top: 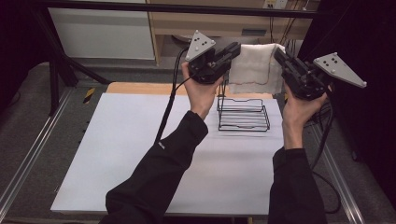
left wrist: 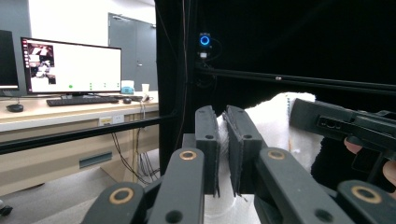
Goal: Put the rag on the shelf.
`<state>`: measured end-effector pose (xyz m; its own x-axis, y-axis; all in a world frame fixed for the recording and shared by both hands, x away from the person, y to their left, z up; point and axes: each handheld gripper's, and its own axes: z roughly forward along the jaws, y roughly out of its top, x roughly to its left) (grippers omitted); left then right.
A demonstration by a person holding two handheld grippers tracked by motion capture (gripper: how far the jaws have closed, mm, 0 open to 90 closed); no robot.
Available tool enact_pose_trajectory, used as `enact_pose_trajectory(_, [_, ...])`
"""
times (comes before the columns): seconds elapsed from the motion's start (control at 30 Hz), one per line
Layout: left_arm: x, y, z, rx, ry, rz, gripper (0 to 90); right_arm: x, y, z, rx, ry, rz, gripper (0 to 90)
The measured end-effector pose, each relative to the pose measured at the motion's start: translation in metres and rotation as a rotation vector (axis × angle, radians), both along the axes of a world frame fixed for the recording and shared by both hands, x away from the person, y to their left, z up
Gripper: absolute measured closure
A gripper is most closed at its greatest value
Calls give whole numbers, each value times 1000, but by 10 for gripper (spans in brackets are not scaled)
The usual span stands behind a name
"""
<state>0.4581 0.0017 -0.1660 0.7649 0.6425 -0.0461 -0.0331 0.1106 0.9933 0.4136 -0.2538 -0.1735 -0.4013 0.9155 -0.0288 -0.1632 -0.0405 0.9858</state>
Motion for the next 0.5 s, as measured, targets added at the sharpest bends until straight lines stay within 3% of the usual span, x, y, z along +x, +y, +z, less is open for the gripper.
enact_pose_trajectory(0.23, [13, -2, 8, 23, -13, 19, 832, 15, -2, 5, 7, -1, -1, 819])
enact_pose_trajectory(0.5, [31, -4, 13, 17, 2, 26, 832, 34, -3, 9, 14, 6, 0, 819])
